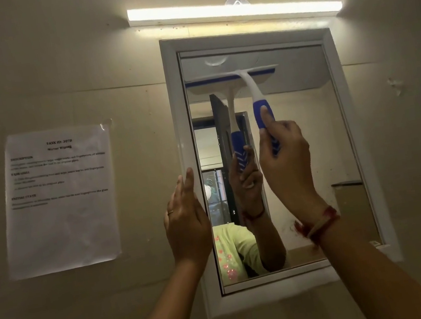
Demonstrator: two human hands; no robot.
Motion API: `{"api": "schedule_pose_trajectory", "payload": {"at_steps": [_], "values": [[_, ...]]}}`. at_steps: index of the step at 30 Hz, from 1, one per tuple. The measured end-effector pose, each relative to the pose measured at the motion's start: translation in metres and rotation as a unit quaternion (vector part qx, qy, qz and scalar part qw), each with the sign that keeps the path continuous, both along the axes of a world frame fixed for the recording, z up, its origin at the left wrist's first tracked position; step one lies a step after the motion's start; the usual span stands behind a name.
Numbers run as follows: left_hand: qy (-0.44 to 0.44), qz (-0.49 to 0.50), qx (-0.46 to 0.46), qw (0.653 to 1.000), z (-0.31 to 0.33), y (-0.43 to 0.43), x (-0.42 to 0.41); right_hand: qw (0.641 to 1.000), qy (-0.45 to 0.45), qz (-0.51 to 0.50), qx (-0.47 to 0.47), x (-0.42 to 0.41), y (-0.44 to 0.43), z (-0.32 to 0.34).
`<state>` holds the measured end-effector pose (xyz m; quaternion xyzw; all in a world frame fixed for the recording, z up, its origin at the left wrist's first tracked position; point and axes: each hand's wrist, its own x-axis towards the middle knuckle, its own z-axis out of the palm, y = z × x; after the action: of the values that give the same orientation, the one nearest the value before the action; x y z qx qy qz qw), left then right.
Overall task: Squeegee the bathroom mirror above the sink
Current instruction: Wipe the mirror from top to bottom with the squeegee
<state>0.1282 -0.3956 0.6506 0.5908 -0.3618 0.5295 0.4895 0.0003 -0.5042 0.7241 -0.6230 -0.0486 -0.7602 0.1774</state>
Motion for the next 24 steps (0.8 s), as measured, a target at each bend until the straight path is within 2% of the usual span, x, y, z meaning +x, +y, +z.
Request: {"api": "schedule_pose_trajectory", "payload": {"at_steps": [5, 12, 19, 24], "values": [[-0.004, 0.004, -0.002, 1.0, 0.001, 0.0, 0.001, 1.0, 0.001, 0.006, 0.01, 0.001, 0.007, 0.021], [0.006, 0.001, 0.007, 1.0, 0.0, 0.0, 0.0, 0.998, 0.005, 0.064, 0.019, 0.008, 0.009, -0.054], [0.014, 0.002, 0.009, 1.0, 0.0, 0.001, 0.0, 0.999, -0.007, 0.027, 0.028, 0.008, 0.006, -0.008], [0.011, 0.0, 0.006, 1.0, 0.0, 0.0, 0.0, 1.0, 0.004, 0.022, 0.009, 0.007, 0.004, -0.064]]}}
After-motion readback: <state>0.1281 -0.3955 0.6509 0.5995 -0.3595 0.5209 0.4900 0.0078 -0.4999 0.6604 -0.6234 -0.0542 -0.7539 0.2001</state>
